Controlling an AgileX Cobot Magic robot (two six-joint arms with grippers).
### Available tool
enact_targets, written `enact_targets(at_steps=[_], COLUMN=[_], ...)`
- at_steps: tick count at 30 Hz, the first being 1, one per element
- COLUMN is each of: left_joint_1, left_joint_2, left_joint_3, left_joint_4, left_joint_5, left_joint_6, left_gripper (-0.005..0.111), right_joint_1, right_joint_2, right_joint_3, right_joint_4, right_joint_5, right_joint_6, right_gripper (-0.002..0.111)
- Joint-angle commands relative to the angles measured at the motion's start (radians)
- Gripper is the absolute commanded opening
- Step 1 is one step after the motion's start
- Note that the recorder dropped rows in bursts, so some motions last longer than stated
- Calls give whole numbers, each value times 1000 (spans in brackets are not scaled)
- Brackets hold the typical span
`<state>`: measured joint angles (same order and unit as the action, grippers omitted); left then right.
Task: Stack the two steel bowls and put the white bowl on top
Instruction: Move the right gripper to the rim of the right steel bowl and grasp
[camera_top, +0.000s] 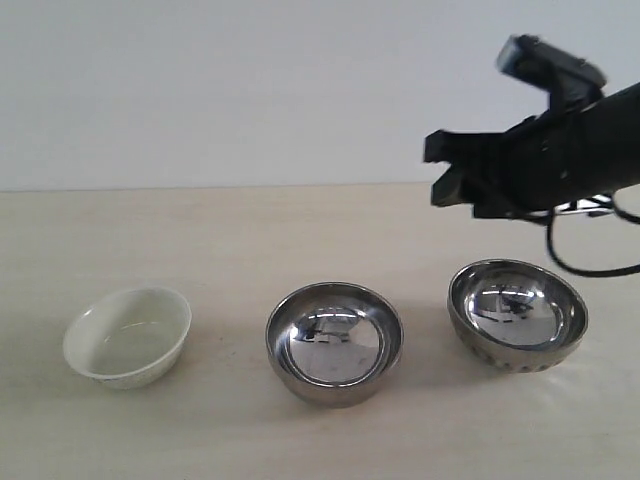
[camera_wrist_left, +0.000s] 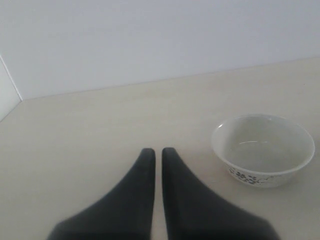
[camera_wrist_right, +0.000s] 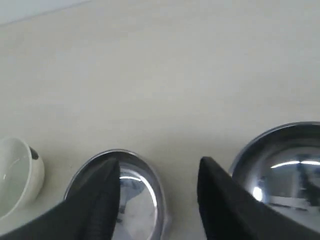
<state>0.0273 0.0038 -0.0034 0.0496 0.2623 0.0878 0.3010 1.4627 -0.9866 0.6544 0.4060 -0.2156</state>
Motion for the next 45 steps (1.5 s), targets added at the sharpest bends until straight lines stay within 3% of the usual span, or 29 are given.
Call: enact_targets(at_steps=[1, 7, 12, 29, 45], left_joint_1=[3, 3, 3, 3, 3], left_joint_2=[-4, -4, -4, -4, -4], left_joint_3=[3, 3, 3, 3, 3], left_joint_4=[-8, -8, -8, -8, -8], left_joint_5=[-8, -8, -8, -8, -8], left_joint_6=[-10, -10, -10, -10, -10], left_gripper=[4, 4, 4, 4, 4], right_joint_1=[-132, -307, -380, -385, -385], right_joint_2=[-118, -216, -213, -29, 188], right_joint_3=[-3, -3, -3, -3, -3], right_joint_4=[-80, -120, -122, -171, -167], right_joint_5=[100, 204, 297, 314, 175], right_joint_6=[-3, -37, -87, -108, -108], right_gripper=[43, 43, 43, 43, 43])
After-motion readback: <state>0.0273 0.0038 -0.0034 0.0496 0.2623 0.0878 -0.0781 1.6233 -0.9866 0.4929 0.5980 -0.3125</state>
